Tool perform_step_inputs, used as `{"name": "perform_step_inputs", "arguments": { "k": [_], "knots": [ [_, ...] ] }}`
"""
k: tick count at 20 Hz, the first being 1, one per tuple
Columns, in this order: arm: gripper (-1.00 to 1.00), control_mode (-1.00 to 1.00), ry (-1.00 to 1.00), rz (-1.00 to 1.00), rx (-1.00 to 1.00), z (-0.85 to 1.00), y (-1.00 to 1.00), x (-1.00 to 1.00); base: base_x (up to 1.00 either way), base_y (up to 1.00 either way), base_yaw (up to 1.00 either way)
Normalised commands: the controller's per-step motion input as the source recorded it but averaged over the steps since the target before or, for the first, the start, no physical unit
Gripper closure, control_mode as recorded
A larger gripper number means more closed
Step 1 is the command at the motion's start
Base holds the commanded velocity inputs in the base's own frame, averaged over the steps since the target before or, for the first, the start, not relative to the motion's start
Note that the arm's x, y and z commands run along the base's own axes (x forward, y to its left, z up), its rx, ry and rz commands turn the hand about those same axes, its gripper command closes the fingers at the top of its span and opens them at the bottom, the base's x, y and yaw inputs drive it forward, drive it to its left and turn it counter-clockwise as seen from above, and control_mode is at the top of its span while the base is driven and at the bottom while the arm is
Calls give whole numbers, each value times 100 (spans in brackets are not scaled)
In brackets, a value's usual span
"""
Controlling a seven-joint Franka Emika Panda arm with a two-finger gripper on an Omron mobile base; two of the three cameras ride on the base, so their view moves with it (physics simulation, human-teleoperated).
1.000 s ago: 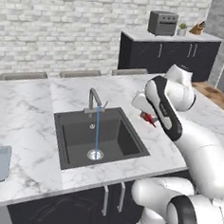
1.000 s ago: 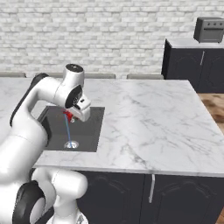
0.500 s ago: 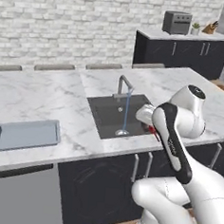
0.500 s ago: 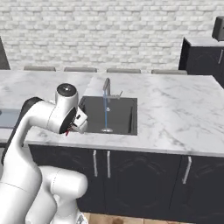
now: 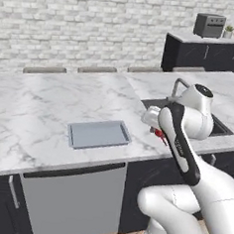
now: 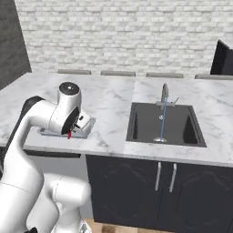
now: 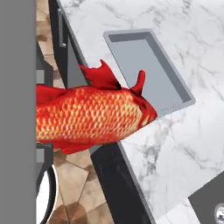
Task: Take the fish out of the fridge, briefly rinse it in the sink, and place it on the tray next to the sink.
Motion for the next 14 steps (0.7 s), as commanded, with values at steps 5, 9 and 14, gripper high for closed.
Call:
{"name": "perform_step_inputs", "arguments": {
  "k": [5, 9, 14],
  "knots": [
    [100, 100, 0, 0, 0, 0, 0, 0, 25, 100, 0],
    [100, -100, -6, -22, -28, -3, 43, 68, 12, 20, -2],
    [100, -100, 0, -29, -23, -5, 34, 100, 0, 0, 0]
  ]
}}
